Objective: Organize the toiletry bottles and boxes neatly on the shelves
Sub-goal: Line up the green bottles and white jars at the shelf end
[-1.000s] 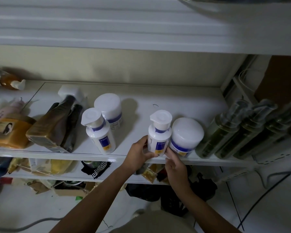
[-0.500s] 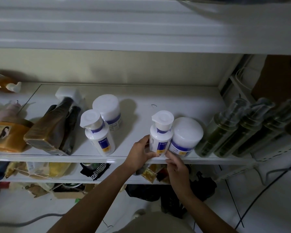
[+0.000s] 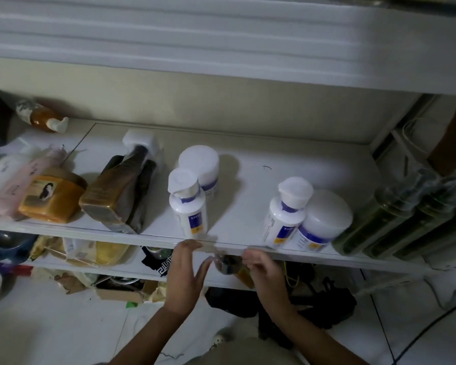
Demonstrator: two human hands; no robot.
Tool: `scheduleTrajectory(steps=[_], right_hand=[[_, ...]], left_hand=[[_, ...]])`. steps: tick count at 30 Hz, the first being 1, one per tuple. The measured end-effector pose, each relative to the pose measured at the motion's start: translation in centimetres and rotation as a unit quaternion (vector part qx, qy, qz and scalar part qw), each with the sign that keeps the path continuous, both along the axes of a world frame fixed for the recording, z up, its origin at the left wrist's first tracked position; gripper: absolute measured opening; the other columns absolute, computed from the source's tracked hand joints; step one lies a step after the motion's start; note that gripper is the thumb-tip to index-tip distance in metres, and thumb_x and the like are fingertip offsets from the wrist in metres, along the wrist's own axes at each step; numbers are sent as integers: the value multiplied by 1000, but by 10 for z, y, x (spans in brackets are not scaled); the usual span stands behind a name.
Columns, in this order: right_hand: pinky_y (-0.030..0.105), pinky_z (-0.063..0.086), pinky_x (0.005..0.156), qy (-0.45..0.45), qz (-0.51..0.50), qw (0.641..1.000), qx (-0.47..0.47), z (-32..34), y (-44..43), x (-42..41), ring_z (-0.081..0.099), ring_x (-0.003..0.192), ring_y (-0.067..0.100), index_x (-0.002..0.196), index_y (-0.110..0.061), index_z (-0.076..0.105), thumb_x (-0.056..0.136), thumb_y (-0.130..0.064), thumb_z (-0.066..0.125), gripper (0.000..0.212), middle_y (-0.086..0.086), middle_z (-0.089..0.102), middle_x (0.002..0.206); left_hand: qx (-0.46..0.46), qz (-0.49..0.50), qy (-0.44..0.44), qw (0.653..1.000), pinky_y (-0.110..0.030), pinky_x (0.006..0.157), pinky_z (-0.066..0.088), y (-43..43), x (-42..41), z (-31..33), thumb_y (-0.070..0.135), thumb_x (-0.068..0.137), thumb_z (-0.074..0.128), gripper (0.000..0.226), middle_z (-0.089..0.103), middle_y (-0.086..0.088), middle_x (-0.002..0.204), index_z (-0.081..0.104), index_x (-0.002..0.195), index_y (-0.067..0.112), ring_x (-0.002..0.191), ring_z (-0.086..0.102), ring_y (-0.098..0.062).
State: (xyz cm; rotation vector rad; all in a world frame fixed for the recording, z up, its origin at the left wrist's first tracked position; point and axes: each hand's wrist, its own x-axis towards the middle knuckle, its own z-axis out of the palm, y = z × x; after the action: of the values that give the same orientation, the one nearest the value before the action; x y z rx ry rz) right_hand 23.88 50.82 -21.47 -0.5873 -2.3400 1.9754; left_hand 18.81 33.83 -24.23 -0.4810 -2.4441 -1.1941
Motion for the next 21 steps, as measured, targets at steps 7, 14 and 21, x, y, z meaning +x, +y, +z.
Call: scheduleTrajectory(steps=[7,14,21], right_hand=[[8,34,96,10,126,991,-52,16,-55,-61,37,126,-1,142,-32,30,90,5,49,66,-13,39,139],[-1,34,90,2,63,993,-98,12,-64,-59,31,132,-1,145,-29,25,79,25,34,87,-9,31,150],[35,44,101,-30,-7,994,-110,7,-39,-49,33,136,13,146,-35,25,84,18,38,83,-11,34,149]], left_hand=[[159,29,-148,976,-21,105,39,-11,-26,11,10,71,81,88,37,-1,134,31,144,10,125,44,-9],[156,-34,-180,971,-41,105,44,-12,-40,11,-5,76,72,78,43,0,136,35,141,18,127,46,-16],[152,-129,-235,951,-16,101,41,8,-45,25,-18,73,63,81,47,3,135,34,139,20,125,48,-8]])
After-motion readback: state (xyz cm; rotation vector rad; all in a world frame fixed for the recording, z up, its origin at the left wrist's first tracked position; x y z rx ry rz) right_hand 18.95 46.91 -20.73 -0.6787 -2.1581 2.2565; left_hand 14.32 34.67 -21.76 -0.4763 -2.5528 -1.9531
